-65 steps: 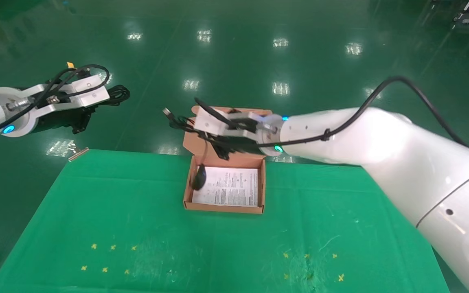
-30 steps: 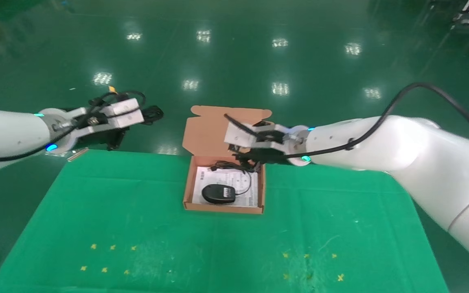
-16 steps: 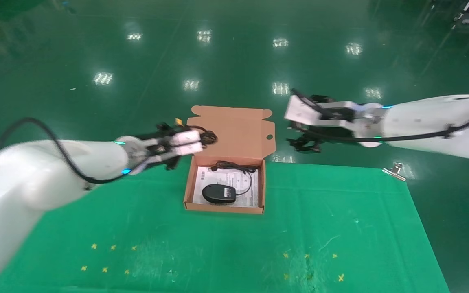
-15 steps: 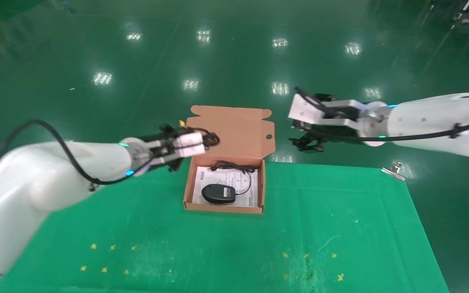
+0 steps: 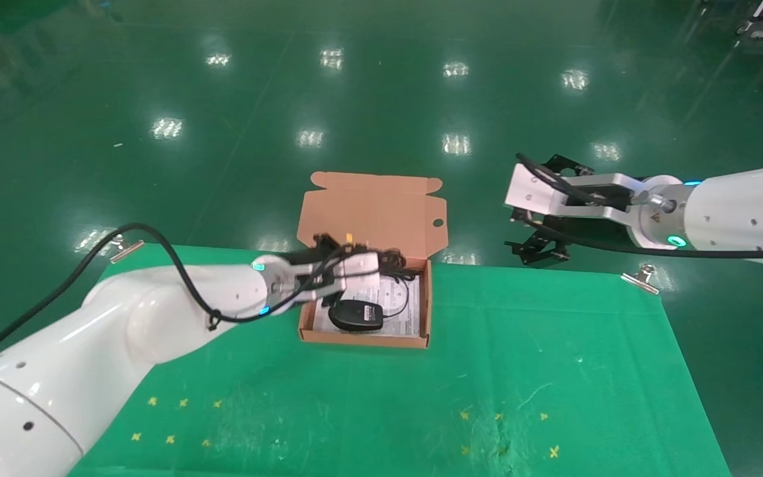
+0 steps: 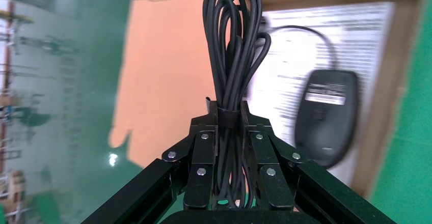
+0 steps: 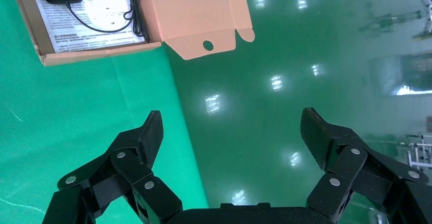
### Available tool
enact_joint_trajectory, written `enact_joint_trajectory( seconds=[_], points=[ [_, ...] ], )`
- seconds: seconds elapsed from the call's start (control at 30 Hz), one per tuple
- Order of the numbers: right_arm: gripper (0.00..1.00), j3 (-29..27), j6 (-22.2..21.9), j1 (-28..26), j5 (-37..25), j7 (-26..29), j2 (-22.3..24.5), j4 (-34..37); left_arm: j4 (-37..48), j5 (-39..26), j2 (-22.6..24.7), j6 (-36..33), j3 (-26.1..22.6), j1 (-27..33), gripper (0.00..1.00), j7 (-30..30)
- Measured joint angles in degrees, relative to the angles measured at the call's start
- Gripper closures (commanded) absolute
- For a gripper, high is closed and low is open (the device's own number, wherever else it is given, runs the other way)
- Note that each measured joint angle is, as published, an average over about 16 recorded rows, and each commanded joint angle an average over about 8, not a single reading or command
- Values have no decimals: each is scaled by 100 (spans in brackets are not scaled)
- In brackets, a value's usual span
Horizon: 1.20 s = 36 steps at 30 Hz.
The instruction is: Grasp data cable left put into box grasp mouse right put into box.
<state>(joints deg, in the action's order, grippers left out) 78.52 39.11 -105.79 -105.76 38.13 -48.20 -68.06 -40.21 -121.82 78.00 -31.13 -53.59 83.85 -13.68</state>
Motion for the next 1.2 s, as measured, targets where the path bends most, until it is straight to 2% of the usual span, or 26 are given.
enact_joint_trajectory(
  seconds=[0.03, 0.3, 0.77, 1.2],
  points=[
    [0, 6, 5, 0, -48, 59, 12, -42, 40, 97, 7, 23, -57, 6, 98, 57],
    [0, 32, 21, 2, -285, 325, 57, -221, 251, 620, 34, 84, -373, 74, 0, 284],
    [0, 27, 12, -9, -311, 339, 60, -223, 176, 726, -67, 73, -363, 157, 0, 262],
    [0, 0, 49, -482, -624, -11, 36, -287, 689, 742, -223, 426, -65, 889, 0, -137]
  ],
)
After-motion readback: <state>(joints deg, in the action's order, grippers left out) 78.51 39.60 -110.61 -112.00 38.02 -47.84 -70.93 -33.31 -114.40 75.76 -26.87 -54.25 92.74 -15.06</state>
